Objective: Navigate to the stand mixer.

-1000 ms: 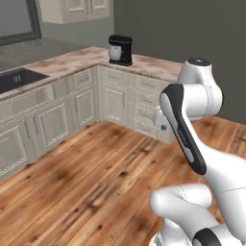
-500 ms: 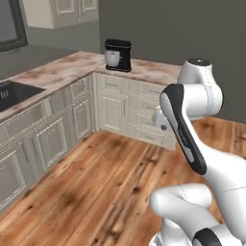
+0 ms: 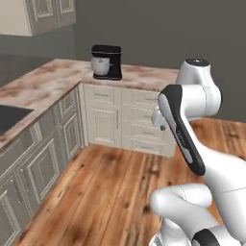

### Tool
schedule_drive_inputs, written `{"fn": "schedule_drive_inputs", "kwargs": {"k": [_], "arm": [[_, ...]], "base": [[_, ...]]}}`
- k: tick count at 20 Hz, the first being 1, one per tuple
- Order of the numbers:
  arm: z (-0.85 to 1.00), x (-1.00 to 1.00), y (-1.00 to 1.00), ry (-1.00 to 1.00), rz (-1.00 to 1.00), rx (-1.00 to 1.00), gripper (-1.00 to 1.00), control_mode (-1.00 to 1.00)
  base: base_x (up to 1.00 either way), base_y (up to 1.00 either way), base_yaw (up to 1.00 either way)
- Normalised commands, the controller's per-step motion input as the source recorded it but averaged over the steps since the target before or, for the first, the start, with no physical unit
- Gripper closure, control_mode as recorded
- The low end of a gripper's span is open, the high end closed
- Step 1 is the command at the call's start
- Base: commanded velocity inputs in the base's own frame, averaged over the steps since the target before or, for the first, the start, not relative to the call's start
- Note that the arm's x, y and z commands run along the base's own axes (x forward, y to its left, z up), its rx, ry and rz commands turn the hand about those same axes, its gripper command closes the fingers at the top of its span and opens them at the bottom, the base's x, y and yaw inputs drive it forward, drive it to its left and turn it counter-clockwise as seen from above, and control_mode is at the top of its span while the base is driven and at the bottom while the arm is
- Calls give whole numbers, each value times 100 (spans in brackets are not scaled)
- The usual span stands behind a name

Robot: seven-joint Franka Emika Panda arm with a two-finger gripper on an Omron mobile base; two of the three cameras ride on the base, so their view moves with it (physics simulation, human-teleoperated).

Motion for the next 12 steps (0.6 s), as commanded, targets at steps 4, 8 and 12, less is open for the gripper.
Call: {"fn": "schedule_drive_inputs", "kwargs": {"k": [4, 8, 12], "arm": [[0, 0, 0, 0, 0, 0, -100, 100], [0, 0, 0, 0, 0, 0, -100, 100], [0, 0, 0, 0, 0, 0, -100, 100]], "base": [[94, 46, -40], [97, 47, -36], [90, 53, -28]]}}
